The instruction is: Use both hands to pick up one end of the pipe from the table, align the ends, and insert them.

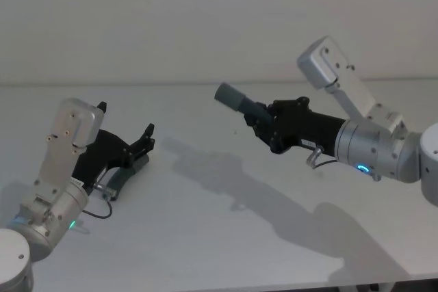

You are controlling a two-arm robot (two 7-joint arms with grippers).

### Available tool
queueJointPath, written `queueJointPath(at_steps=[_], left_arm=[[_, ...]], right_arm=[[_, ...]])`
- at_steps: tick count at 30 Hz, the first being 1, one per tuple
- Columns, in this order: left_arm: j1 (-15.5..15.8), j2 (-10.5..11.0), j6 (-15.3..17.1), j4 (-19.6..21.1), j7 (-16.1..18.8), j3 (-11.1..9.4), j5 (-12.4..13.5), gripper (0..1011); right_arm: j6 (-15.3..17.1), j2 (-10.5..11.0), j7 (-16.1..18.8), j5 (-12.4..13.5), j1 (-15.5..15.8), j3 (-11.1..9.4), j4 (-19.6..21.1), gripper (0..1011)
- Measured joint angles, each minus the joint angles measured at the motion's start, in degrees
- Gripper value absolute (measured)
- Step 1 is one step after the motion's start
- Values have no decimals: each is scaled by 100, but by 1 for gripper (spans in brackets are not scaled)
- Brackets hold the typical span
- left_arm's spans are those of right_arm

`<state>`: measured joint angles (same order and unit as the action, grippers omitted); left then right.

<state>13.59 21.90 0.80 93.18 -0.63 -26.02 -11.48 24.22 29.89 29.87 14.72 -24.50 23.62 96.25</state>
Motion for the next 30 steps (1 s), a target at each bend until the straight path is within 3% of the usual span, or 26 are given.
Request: queueJointPath(at_steps=[9,18,30], left_arm=[[0,0,0,0,0,0,0,1001],[0,0,0,0,0,0,0,1001],[0,0,0,0,0,0,0,1002]], right_arm=[[-328,315,637,-236,-313,433,-333,213],[-782,534,1274,-530,-658,938,-923,213],[-1144,730,1667,-665,-866,1225,-1309,213]])
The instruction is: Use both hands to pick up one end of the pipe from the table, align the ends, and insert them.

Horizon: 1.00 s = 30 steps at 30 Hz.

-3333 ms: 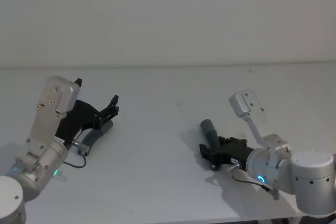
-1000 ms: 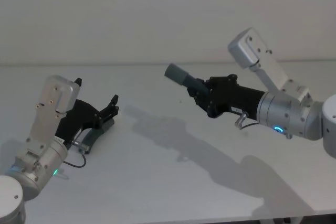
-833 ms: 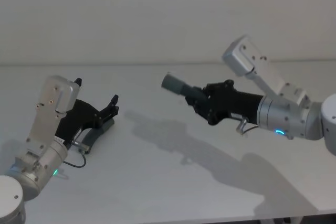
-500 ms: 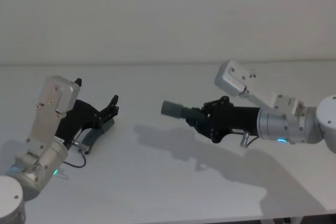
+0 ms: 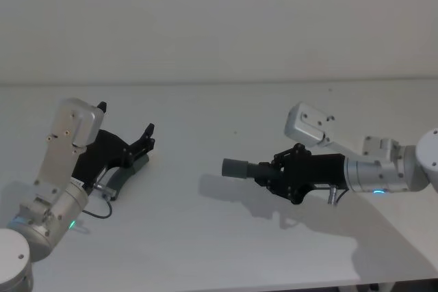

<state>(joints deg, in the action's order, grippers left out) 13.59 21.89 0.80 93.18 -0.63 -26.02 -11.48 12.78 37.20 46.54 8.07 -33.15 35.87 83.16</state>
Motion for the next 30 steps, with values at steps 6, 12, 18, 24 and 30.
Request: queueJointPath(at_steps=[6,12,18,24,30], left_arm=[[0,0,0,0,0,0,0,1001],[0,0,0,0,0,0,0,1001],[0,0,0,0,0,0,0,1001],[0,0,0,0,0,0,0,1002],[0,0,0,0,0,0,0,1002]], right_arm=[[-100,82,87,-20,-35,69,-41,213],[-195,205,198,-11,-41,129,15,212],[-249,335,301,55,-15,148,167,213],[-285,460,366,135,21,144,297,213],[-320,571,383,223,71,114,403,213]])
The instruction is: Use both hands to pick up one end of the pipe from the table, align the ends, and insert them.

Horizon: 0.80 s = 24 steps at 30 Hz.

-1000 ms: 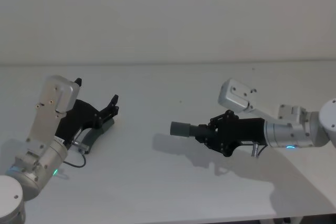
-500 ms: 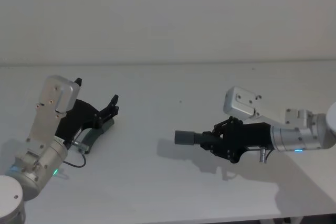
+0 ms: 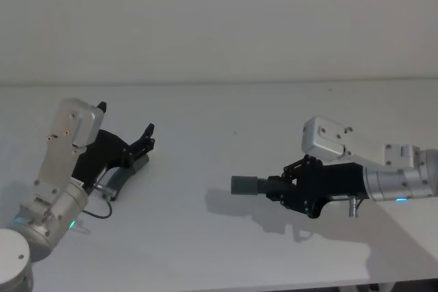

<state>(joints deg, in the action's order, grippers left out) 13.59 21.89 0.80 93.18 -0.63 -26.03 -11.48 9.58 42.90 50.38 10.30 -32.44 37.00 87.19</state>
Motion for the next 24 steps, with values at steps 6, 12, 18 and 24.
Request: queueJointPath(at_steps=[6,12,18,24], left_arm=[[0,0,0,0,0,0,0,1002],[0,0,0,0,0,0,0,1002],[-36,0,138,154,-30,54,-85,1002],[-147,-53,506,524,28,133,-229,1002]], right_arm=[[-17,59,-26,100,57,-41,57,213],[-24,89,-60,160,89,-61,87,213],[-29,114,-85,207,114,-78,115,213],[-32,125,-101,229,125,-86,125,213]])
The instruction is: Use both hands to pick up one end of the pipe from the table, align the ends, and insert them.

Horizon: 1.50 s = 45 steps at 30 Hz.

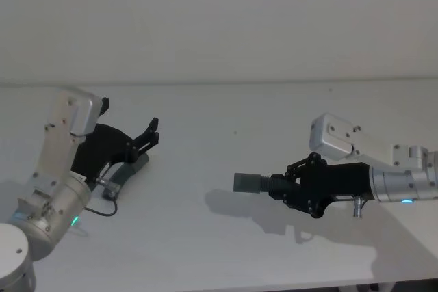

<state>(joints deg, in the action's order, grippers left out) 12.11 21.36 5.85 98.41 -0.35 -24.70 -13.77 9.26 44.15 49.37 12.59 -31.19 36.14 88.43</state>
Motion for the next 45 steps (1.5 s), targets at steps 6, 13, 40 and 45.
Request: queueJointPath(at_steps=[6,13,40,45], left_arm=[[-167,-179,723,557,270,47,-162,1001],[-285,-289,1423,1045,463,73,-280,1002],[-21,267,2860,1366,-391,481,-818,1002],[73,342,2791,1146,-685,527,-908,1002]], right_arm=[[-3,9,-6,17,9,-4,10,213],[-3,14,-10,27,14,-8,15,213],[-3,22,-18,39,23,-12,20,213],[-3,21,-17,39,23,-12,20,213]])
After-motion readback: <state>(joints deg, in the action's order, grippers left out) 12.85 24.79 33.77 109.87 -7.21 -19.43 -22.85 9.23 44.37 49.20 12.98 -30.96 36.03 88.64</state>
